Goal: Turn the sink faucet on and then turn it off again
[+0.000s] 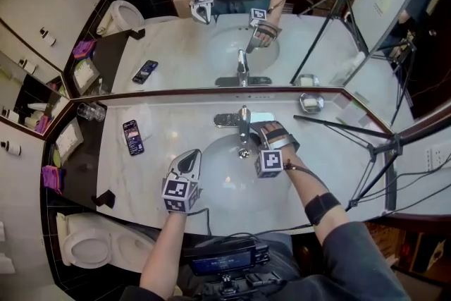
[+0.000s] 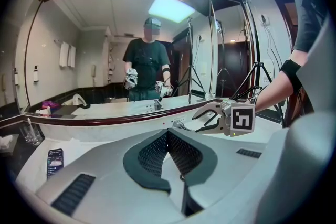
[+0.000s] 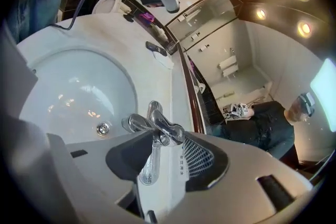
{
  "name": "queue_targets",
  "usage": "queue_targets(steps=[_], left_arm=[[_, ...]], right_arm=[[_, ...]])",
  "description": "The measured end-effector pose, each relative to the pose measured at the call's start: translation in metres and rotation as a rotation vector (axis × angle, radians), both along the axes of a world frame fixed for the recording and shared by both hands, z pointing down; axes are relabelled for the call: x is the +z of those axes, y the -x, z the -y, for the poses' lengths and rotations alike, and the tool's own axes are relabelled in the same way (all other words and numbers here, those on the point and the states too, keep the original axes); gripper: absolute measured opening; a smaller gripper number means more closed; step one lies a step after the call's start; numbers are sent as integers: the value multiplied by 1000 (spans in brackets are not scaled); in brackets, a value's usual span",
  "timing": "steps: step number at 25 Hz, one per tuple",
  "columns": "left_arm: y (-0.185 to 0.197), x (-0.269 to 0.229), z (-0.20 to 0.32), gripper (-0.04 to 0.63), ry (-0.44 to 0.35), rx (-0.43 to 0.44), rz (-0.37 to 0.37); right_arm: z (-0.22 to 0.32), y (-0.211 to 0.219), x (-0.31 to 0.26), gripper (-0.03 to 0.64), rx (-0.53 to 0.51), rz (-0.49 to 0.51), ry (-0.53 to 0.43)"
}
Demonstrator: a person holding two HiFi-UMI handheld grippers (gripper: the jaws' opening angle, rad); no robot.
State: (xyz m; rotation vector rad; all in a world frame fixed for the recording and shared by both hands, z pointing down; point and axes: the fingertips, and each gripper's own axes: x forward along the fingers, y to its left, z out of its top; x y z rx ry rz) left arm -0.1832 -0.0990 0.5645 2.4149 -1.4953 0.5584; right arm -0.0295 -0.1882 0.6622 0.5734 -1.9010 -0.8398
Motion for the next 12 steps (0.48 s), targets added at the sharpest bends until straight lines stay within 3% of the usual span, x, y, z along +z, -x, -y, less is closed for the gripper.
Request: queue_targets(steps=[7, 12], left_arm=[[1, 5, 7, 3, 8, -4, 13], [5, 10, 7, 3, 22, -15, 7]], right_arm=[[15, 14, 35, 207, -29, -73, 37], [27, 24, 39, 207, -8, -57, 61]])
